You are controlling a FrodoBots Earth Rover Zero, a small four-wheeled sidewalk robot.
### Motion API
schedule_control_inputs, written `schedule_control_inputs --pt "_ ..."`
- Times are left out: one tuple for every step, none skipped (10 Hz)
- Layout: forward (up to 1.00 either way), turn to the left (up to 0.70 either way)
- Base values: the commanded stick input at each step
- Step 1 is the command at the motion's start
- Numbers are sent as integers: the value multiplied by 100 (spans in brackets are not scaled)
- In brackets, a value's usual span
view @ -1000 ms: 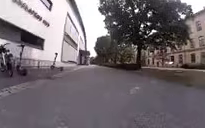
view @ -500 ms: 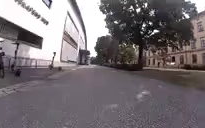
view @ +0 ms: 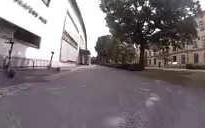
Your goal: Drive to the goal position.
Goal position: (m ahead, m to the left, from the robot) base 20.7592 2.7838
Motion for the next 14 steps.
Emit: schedule_control_inputs --pt "85 0" --pt "85 0" --pt "85 0" --pt "85 0" --pt "85 0" --pt "85 0" --pt "85 0" --pt "85 0" --pt "85 0" --pt "85 0" --pt "85 0" --pt "85 0" --pt "85 0" --pt "85 0"
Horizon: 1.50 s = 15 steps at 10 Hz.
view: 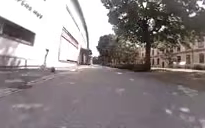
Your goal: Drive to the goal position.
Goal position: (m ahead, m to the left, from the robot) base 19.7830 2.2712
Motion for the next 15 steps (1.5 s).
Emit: schedule_control_inputs --pt "85 0" --pt "85 0" --pt "85 0" --pt "85 0" --pt "85 0" --pt "85 0" --pt "85 0" --pt "85 0" --pt "85 0" --pt "85 0" --pt "85 0" --pt "85 0" --pt "85 0" --pt "85 0" --pt "85 0"
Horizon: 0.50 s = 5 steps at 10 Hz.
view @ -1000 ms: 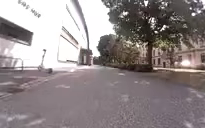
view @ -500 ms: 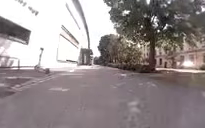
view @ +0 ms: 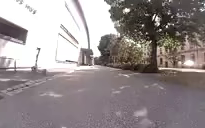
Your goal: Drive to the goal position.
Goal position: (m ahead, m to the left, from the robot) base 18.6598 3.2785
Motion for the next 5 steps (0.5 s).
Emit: schedule_control_inputs --pt "85 0" --pt "85 0" --pt "85 0" --pt "85 0" --pt "85 0"
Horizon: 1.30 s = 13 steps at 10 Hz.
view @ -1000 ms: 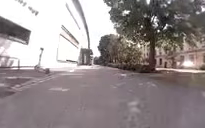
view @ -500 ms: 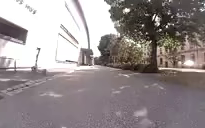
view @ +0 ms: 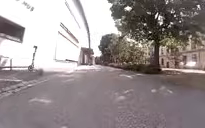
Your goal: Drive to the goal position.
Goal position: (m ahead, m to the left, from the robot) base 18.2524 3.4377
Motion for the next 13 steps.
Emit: schedule_control_inputs --pt "85 0" --pt "85 0" --pt "85 -5" --pt "85 -21" --pt "85 -34" --pt "85 -33" --pt "85 -4" --pt "85 0" --pt "85 0" --pt "85 0" --pt "85 0" --pt "85 0" --pt "85 0"
